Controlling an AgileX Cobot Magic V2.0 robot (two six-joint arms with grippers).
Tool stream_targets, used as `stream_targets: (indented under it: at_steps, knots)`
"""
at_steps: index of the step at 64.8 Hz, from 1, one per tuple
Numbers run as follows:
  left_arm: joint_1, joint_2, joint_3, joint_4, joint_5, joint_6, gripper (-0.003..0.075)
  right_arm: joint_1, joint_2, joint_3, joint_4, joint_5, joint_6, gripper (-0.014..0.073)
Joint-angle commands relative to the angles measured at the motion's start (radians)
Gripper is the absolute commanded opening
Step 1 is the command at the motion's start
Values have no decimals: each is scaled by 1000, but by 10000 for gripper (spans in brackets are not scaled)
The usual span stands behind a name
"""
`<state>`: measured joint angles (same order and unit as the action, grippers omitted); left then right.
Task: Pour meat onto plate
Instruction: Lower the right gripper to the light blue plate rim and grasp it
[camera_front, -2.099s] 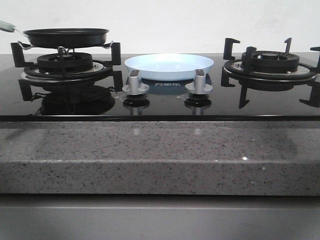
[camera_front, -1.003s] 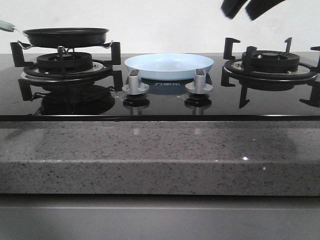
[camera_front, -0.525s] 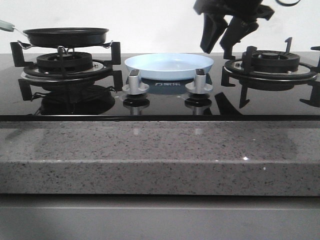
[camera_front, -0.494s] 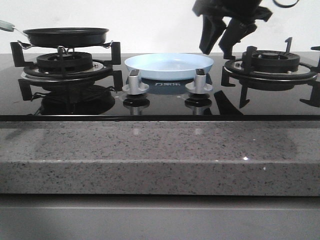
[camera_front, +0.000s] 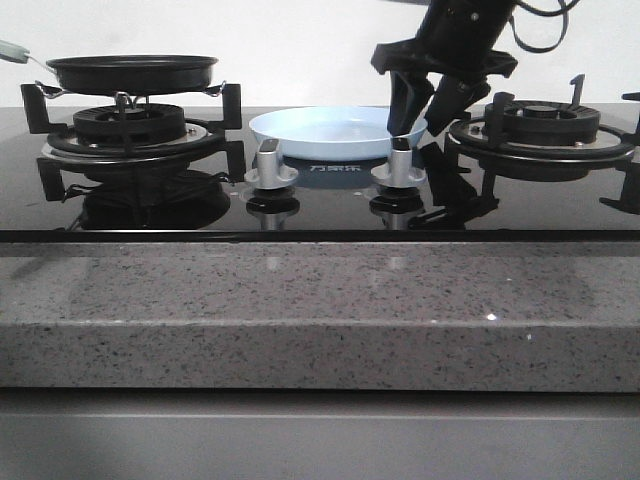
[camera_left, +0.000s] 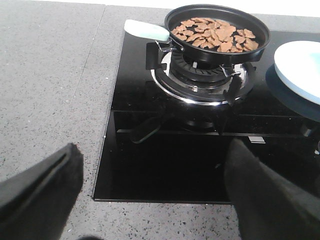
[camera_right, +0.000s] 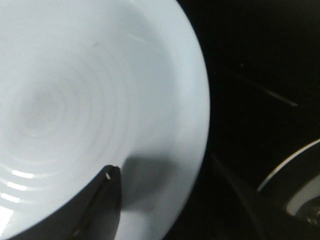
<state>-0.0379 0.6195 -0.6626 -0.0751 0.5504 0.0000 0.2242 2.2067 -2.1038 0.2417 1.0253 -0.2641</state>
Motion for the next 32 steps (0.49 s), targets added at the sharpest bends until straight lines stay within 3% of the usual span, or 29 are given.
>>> stream_targets:
  at_steps: [1,27,32]
  knots:
    - [1,4,-28,-8,-75,-6,563,-6,-61,-34,9,-14,-2,377]
    - [1,4,-28,-8,-75,-6,563,-6,-61,-34,9,-16,-2,-65]
    - [1,4,-28,-8,-77,-6,563,-6,-61,-35,9,-22,3,-60]
